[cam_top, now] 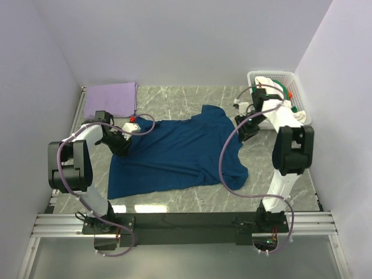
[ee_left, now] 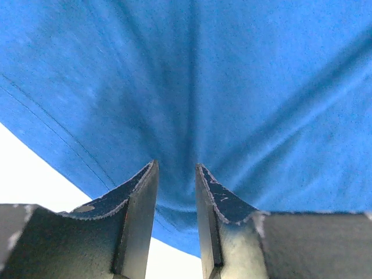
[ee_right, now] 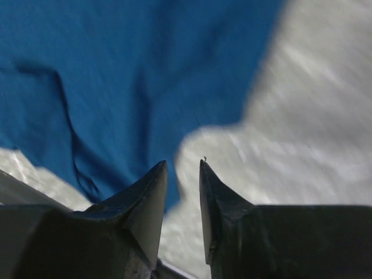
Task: Fold and stack the t-shirts
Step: Flatten the tshirt out
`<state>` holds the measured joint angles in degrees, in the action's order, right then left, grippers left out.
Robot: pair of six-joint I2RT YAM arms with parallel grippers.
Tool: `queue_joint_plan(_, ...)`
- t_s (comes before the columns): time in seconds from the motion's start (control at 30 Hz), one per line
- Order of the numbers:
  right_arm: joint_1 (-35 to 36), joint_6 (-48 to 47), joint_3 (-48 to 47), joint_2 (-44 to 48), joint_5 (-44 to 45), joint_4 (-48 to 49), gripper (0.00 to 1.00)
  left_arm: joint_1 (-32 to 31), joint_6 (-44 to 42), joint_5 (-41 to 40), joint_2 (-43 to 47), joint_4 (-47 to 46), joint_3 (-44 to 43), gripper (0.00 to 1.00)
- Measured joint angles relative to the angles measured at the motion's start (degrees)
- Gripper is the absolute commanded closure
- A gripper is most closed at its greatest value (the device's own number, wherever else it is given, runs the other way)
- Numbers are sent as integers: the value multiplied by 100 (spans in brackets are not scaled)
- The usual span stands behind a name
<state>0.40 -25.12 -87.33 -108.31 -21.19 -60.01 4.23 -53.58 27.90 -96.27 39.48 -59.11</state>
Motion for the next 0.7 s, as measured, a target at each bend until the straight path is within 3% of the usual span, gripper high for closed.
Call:
queue_joint_plan(0.3, 573, 890, -203, -1202, 175, 610, 77, -37, 680, 114, -157, -455, -151, 64)
queue_joint_plan(0.5, 450, 1270, -1034, -1716, 748, 444, 79, -55, 1198, -83, -752, -752, -511, 67)
queue_joint_plan(0.7, 339, 1403, -2057, -2304, 1233, 192, 79, -61, 1692, -258, -1486, -876, -1460, 70)
